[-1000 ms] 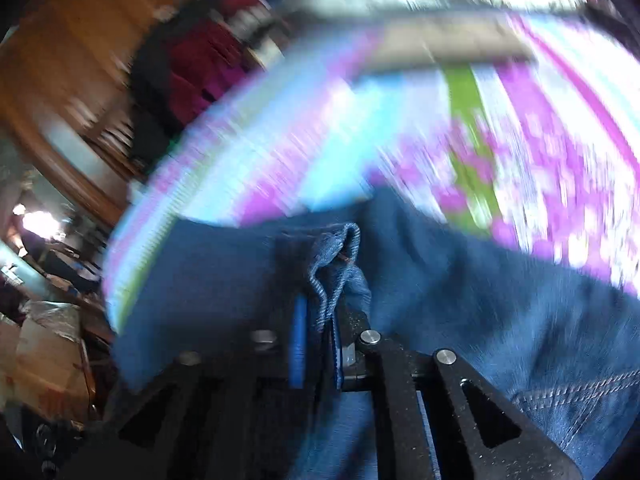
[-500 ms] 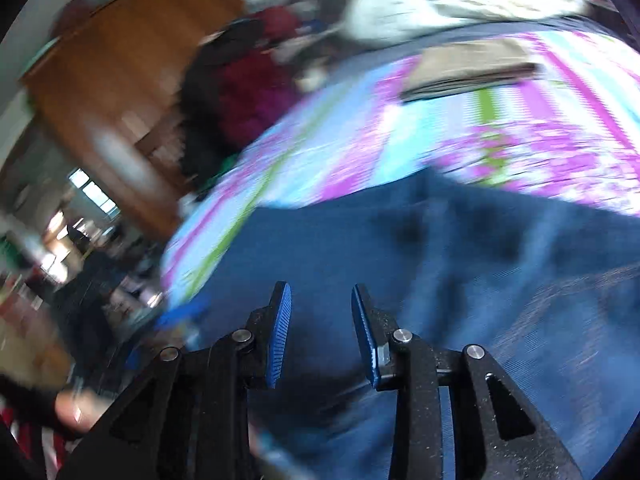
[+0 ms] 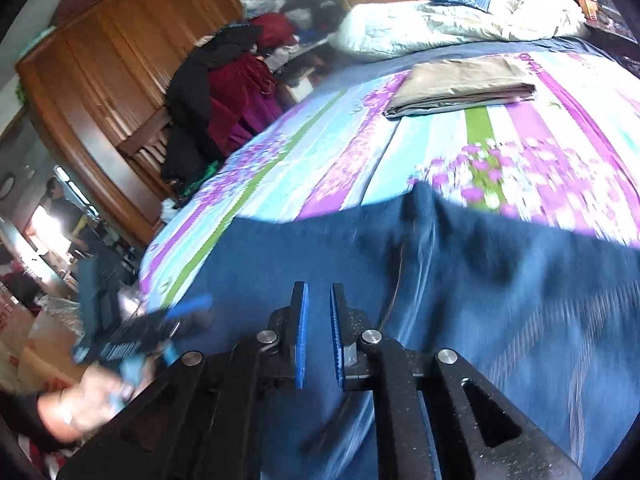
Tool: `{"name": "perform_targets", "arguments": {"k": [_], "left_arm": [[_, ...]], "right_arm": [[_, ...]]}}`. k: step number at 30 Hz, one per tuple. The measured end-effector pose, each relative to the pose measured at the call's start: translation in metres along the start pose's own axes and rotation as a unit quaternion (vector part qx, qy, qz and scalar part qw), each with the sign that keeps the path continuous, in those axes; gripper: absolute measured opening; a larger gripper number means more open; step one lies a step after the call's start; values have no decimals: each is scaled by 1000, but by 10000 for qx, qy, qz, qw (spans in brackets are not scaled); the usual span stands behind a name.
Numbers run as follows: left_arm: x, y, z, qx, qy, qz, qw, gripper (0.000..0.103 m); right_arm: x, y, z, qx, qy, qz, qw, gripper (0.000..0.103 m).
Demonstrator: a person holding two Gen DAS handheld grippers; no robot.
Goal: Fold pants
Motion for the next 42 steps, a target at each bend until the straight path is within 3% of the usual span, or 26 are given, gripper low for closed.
{"name": "perform_targets", "arguments": {"k": [2,4,5,6,8,12,14,16,18,23,25,26,27,29,31,32,37,40,42], "left_arm": [[-1,0,2,-79,-45,-46,9999,72],[-11,2,7,-155,-127,-143,9997,72],[-14,2,13,-209,-229,-181,9994,72],[-16,2,17,-247,-296,-189,9991,73],[-21,2,31,-397,-414,-183,9982,73],[-39,7,52,-654,-357,-384,9965,73],[-47,10,58,-719,-312,-463,9958,73],[-52,13,60,-748,-307,-529,9953,73],[-57,19,64,-855,-253,-621,9941,73],[-54,29,69,-943,-193,-642,9933,74],[-49,28,70,-981,-202,-613,9931,75],[-48,27,71,-995,-178,-610,9930,76],[-48,26,71,-989,-162,-596,9932,76],[-51,25,72,-969,-140,-574,9935,76],[-59,27,75,-1027,-51,-597,9929,76],[-64,28,78,-1097,-6,-641,9919,76],[-88,40,111,-1637,242,-902,9821,76],[-95,49,138,-2176,273,-966,9709,76],[-98,53,149,-2469,313,-1044,9629,76]], "right_arm": [[31,-21,-17,326,-98,204,9992,13],[47,-29,-42,577,164,468,9971,13],[62,-31,-60,747,359,649,9944,0],[67,-25,-73,1005,247,689,9922,0],[61,-19,-90,1479,-152,413,9880,0],[34,-21,-83,1519,283,-126,9879,0],[9,-21,-93,1834,513,-585,9800,14],[-16,-17,-100,2144,534,-819,9718,14],[-36,-9,-89,2158,257,-955,9714,14],[-37,38,-31,955,-108,-350,9948,14],[-17,69,-31,880,72,164,9960,12],[-17,81,-35,854,207,121,9961,3],[-25,86,-39,859,388,-75,9955,4],[-28,83,-41,930,547,47,9941,4],[-36,73,-26,436,902,65,9949,16],[-34,63,-21,161,948,52,9954,16],[-30,52,20,-321,504,81,9982,21],[-2,54,75,-1350,508,319,9890,25],[20,68,121,-2291,478,541,9707,38]]}}
Point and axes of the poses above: each gripper's, at about its wrist camera, not at the fingertips, and x roughly the way its jaws point, z to its left, y to its underside, the point moved 2 cm from there along x, roughly the way its jaws point, and after that the axes turned 1 degree about -y, right-handed, at the moved point
